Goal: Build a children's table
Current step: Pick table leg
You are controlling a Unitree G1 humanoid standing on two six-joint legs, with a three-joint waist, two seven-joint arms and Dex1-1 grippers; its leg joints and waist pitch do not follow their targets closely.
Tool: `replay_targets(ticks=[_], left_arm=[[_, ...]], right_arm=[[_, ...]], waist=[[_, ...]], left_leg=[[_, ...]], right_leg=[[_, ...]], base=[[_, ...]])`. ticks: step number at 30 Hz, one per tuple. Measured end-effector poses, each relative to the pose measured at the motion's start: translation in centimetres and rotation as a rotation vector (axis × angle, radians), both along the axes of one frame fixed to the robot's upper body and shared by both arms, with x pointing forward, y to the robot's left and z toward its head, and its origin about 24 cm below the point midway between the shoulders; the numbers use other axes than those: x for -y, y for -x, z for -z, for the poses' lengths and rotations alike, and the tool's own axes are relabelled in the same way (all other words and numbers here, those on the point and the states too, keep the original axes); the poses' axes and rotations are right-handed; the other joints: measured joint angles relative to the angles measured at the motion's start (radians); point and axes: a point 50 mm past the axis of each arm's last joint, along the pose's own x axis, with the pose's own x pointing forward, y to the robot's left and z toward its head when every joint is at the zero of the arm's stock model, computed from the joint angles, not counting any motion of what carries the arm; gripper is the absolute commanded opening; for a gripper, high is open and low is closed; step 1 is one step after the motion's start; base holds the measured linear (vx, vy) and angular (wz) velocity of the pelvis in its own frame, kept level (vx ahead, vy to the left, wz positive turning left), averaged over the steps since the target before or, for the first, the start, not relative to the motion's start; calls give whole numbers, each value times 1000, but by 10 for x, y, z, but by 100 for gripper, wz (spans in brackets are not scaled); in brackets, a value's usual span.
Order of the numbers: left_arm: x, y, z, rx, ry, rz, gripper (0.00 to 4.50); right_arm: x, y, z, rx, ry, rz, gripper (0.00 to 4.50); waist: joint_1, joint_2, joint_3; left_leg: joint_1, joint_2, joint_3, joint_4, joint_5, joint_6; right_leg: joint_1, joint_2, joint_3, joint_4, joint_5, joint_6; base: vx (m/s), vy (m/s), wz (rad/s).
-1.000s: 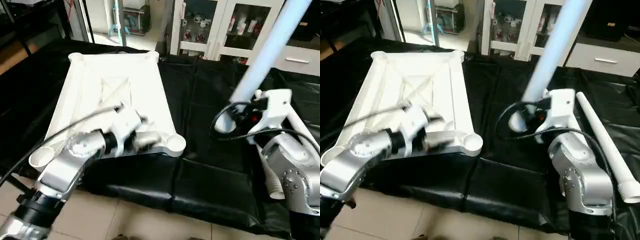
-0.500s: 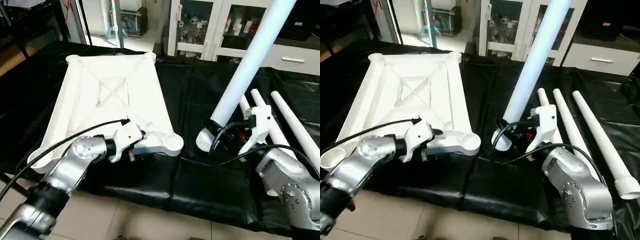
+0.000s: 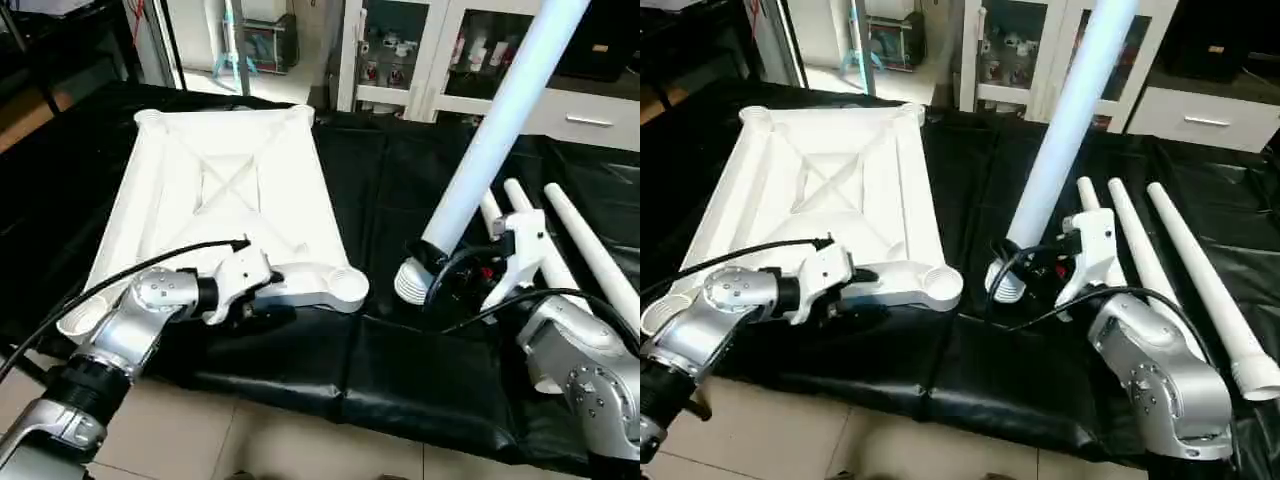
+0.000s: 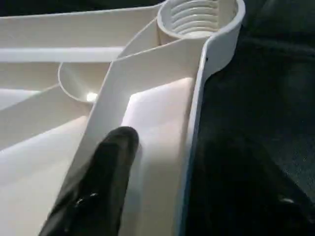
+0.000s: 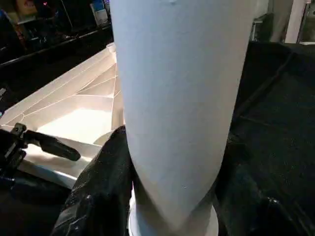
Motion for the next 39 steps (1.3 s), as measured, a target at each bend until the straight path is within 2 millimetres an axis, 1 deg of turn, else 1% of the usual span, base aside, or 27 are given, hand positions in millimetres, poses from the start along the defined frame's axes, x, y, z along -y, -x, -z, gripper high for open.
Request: replay_targets(ticks=[1,3,4,5,7,10,11,12,14,15,16,18,19,22,25,26,29,34,36,38,39], left_arm=[[0,0,0,0,0,-2,255],[-2,0,0,1,3,-7,252],[-2,-1,0,1,3,-8,240],[-2,-1,1,0,4,-9,240],[-1,-2,1,3,5,-7,216],[-1,-3,1,4,-3,-2,214],[-2,-3,1,3,-7,2,183],[-2,-3,1,1,-10,6,173],[-2,-3,1,-3,-15,17,171],[-1,-3,1,-3,-20,25,139],[-1,-3,1,-2,-26,32,139],[-1,-3,1,-1,-40,47,121],[-1,-3,2,-3,-46,54,121],[0,-3,3,-7,-59,66,86],[-1,-2,4,-14,-71,75,76],[-1,-2,4,-17,-74,80,56],[-1,-2,4,-22,-85,92,31],[4,-1,2,-19,-76,125,8],[9,2,2,-22,-66,142,2],[15,8,2,-32,-58,173,2],[20,11,2,-38,-56,200,2]], right_arm=[[0,1,1,-4,0,1,191],[0,1,2,-8,0,1,191],[0,1,2,-9,0,1,191],[0,1,2,-9,0,1,191],[0,1,2,-9,0,1,191],[0,1,2,-8,-1,1,191],[0,1,2,-9,0,1,191],[0,1,2,-8,-1,0,191],[0,1,2,-8,-1,-1,191],[0,1,2,-8,-1,-2,191],[0,1,2,-8,-1,-3,191],[0,1,2,-8,-1,-4,191],[0,1,2,-8,-1,-4,191],[0,2,2,-8,-2,-6,191],[0,2,2,-8,-2,-6,191],[0,2,2,-8,-2,-6,191],[0,1,2,-8,-2,-7,191],[-2,0,1,-3,-1,-17,191],[-6,0,0,-8,11,-62,191],[-10,2,2,-28,16,-112,191],[-12,3,3,-38,7,-133,191]], waist=[[0,0,0],[0,0,0],[0,0,0],[0,0,0],[0,0,0],[0,0,0],[0,0,0],[0,0,0],[0,1,-1],[0,1,-1],[0,1,-1],[0,2,-1],[0,3,-2],[0,5,-4],[0,8,-5],[0,8,-5],[-1,8,-5],[-4,8,-5],[-5,8,-6],[-3,8,-6],[3,9,-6]], left_leg=[[0,0,0,0,0,0],[0,0,0,0,0,0],[0,0,0,0,0,0],[0,0,0,0,0,0],[1,0,0,0,0,0],[1,0,0,0,1,-1],[1,0,0,0,1,-1],[1,0,0,0,1,-1],[1,0,0,0,1,-1],[1,0,0,0,1,-1],[1,0,0,0,1,-1],[1,0,0,0,1,-1],[1,0,0,0,1,-1],[1,0,0,0,1,-1],[1,0,1,0,1,-1],[1,0,1,0,1,-1],[1,0,1,0,1,-1],[1,0,1,0,0,0],[0,0,2,0,0,0],[0,0,2,-2,0,0],[0,0,2,-2,0,0]], right_leg=[[0,0,0,0,0,0],[0,0,0,0,0,0],[0,0,0,0,0,0],[0,0,0,0,0,0],[1,0,0,0,0,0],[1,0,0,0,1,-1],[1,0,0,0,1,-1],[1,0,0,0,1,-1],[1,0,0,0,1,-1],[1,0,0,0,1,-1],[1,0,0,0,1,-1],[1,0,0,0,1,-1],[1,0,0,0,1,-1],[1,0,0,0,1,-1],[1,0,0,0,1,-1],[1,0,0,0,1,-1],[1,0,0,0,1,-1],[0,0,1,0,1,-1],[0,0,1,-1,0,-1],[0,0,1,-1,0,0],[0,0,0,-2,0,0]], base=[[0,0,0],[0,0,0],[0,0,0],[0,0,0],[0,0,0],[0,0,0],[0,0,0],[0,0,0],[0,0,0],[0,0,0],[0,0,0],[0,0,0],[0,0,0],[0,0,0],[0,0,0],[0,0,0],[0,0,0],[0,0,0],[0,0,0],[0,0,0],[0,0,0]])
